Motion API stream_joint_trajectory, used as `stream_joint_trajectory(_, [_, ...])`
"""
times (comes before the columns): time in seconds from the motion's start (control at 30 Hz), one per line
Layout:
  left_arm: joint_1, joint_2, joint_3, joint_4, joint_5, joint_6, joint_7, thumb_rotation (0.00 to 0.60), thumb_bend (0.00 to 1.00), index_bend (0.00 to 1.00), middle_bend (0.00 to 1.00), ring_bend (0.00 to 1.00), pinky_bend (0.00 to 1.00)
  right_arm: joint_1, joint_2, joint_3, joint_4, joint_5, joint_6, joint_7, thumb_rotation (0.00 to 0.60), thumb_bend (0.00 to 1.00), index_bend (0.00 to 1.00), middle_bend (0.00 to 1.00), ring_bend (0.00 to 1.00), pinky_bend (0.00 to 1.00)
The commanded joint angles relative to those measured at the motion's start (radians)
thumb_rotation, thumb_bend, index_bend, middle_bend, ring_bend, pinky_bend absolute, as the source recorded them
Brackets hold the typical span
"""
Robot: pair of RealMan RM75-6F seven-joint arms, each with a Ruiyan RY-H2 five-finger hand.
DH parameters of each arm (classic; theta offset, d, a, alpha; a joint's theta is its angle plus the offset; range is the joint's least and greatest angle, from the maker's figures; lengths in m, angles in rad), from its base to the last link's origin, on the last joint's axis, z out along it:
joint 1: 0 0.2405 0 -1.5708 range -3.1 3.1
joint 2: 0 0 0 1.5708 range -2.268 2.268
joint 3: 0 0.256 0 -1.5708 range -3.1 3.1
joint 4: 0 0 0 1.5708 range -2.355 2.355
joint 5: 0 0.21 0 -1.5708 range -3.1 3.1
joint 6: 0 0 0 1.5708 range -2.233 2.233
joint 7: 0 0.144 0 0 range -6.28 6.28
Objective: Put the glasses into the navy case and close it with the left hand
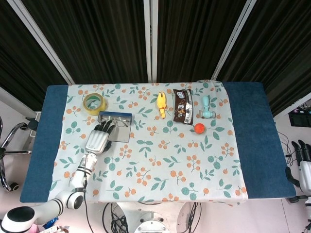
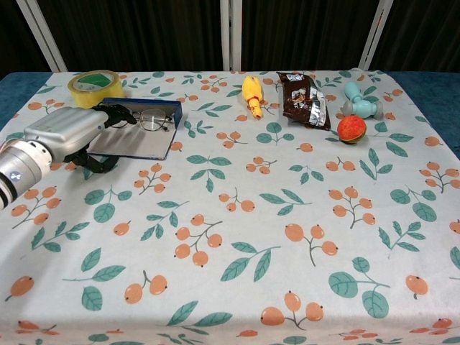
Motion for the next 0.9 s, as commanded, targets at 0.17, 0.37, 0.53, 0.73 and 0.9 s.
stream_joint_trajectory(0.17, [-0.020,-0.028,-0.034,0.051,-0.003,0.005,-0.026,0.600,0.41,0.21,0.06,0.08,0.21,0.003,-0.002,0.003,-0.001,0.003,-0.002,-0.004,0.600,0.35,0.00,0.00,0.00,0.00])
stream_joint_trajectory(0.37, [-0.051,-0.058,-0.066,0.116,-0.012,-0.001,-0.036,0.600,0.43,0.22,0.06,0.08,0.21,0.004,0.002,0.004,-0.008,0.005,-0.002,-0.009,0.600,0.35,0.00,0.00,0.00,0.00])
stream_joint_trajectory(0.53, [-0.081,-0.078,-0.078,0.161,-0.010,-0.022,-0.050,0.600,0.44,0.26,0.07,0.08,0.21,0.003,0.005,0.007,-0.009,0.013,-0.002,-0.007,0.600,0.35,0.00,0.00,0.00,0.00])
stream_joint_trajectory(0.73, [-0.130,-0.116,-0.101,0.228,-0.006,-0.042,-0.081,0.600,0.45,0.28,0.07,0.09,0.21,-0.001,0.009,0.008,-0.013,0.018,0.002,-0.006,0.600,0.35,0.00,0.00,0.00,0.00])
stream_joint_trajectory(0.9, [-0.182,-0.160,-0.130,0.313,-0.021,-0.076,-0.102,0.600,0.45,0.31,0.08,0.08,0.21,-0.005,0.015,0.010,-0.017,0.021,0.009,-0.002,0.600,0.35,0.00,0.00,0.00,0.00])
